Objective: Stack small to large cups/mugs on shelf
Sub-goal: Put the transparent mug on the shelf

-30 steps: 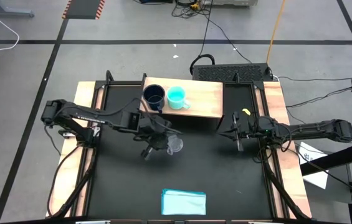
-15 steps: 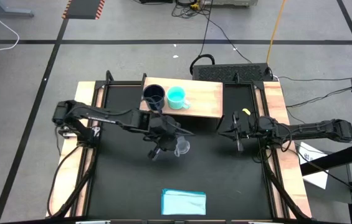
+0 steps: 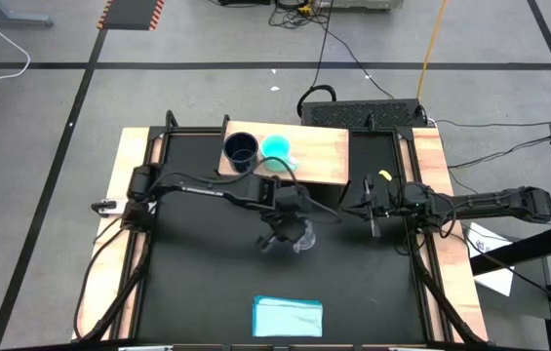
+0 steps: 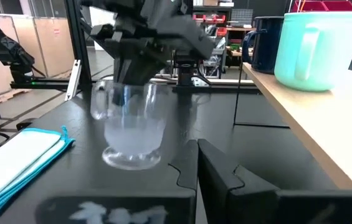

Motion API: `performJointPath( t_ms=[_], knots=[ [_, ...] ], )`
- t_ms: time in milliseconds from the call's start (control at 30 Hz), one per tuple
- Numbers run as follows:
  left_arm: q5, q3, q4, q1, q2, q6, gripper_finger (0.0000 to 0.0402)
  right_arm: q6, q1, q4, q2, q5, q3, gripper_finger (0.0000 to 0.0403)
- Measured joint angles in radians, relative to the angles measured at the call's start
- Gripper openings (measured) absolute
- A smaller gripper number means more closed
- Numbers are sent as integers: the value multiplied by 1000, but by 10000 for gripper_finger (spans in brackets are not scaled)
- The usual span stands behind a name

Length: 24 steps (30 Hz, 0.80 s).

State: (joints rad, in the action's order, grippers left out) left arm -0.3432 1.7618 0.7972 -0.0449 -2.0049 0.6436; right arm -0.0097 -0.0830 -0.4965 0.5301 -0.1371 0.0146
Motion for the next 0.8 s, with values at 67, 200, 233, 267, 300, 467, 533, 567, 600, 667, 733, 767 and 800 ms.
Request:
performJointPath(
  t_ms=[67,200,233,267,300,467,533,567,600,667,733,767,800],
  knots=[
    [-15,22,11,0,-31,17,3,-1,0,0,1,0,0,0],
    [-23,43,18,4,-90,26,3,-1,0,10,2,0,0,0],
    [-22,46,16,3,-97,26,3,-1,0,14,3,0,0,0],
    [-22,47,16,3,-103,26,3,-2,0,16,3,0,0,0],
    [-22,47,19,4,-107,26,3,-2,0,17,3,0,0,0],
    [-21,48,34,5,-138,31,3,-5,0,15,3,0,0,0],
    [-17,48,35,5,-143,33,2,-9,0,13,4,0,0,0],
    [-12,48,47,5,-147,32,2,-10,0,8,6,0,0,0],
    [-4,48,44,5,-155,32,2,-10,0,6,6,0,0,0],
    [18,48,48,5,-162,32,2,-10,0,4,8,0,0,0],
    [40,47,66,4,-173,32,2,-13,0,-3,10,0,0,0],
    [48,48,63,4,-177,33,2,-13,0,-2,10,0,0,0],
    [52,48,67,4,-178,33,2,-13,0,-2,11,0,0,0]
  ],
)
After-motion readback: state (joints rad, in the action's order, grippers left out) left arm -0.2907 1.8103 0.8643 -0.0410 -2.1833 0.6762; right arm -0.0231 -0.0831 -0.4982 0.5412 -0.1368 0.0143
